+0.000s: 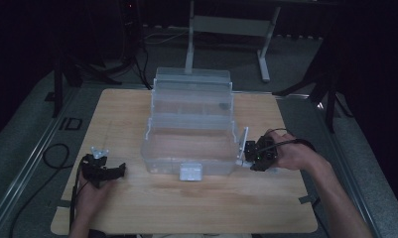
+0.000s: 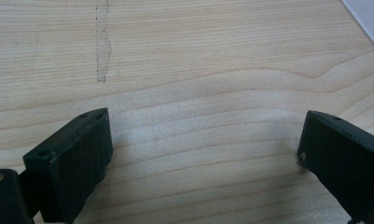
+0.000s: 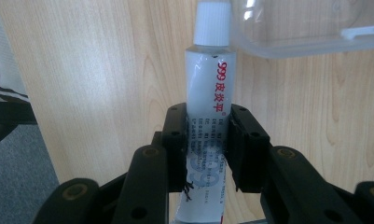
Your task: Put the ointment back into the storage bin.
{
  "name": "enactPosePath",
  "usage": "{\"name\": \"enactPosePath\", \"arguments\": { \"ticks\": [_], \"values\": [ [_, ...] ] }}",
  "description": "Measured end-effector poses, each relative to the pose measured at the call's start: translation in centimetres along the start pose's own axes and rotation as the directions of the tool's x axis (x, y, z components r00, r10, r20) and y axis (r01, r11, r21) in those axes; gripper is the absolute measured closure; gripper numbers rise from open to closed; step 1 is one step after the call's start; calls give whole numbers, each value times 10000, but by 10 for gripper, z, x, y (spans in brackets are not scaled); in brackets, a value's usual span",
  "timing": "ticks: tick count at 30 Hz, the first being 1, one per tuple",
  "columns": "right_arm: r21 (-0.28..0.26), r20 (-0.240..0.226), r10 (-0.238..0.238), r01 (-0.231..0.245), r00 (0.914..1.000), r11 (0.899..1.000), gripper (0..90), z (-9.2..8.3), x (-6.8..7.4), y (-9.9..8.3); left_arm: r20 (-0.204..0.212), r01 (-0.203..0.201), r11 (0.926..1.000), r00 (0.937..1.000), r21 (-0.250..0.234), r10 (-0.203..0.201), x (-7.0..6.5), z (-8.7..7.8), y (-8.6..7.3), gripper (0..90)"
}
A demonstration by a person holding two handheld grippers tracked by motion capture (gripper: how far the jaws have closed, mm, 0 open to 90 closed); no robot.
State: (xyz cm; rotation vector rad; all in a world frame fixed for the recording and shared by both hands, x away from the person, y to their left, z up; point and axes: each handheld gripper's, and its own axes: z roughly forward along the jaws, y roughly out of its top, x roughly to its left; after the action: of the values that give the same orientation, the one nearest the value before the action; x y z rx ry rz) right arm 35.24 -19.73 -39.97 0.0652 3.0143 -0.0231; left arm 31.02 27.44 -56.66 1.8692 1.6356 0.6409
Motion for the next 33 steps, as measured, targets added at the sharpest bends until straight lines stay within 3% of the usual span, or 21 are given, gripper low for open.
{"name": "enactPosePath", "arguments": {
  "ticks": [25, 33],
  "values": [
    [140, 327, -104, 99, 9994, 9999, 702, -19, -15, 20, -3, 9, 10000, 10000, -12, -9, 0, 0, 0, 36],
    [-70, 429, -67, 70, 9991, 10000, 702, -25, -22, 29, -4, 12, 10000, 10000, -14, -12, 0, 0, 0, 36]
  ]
}}
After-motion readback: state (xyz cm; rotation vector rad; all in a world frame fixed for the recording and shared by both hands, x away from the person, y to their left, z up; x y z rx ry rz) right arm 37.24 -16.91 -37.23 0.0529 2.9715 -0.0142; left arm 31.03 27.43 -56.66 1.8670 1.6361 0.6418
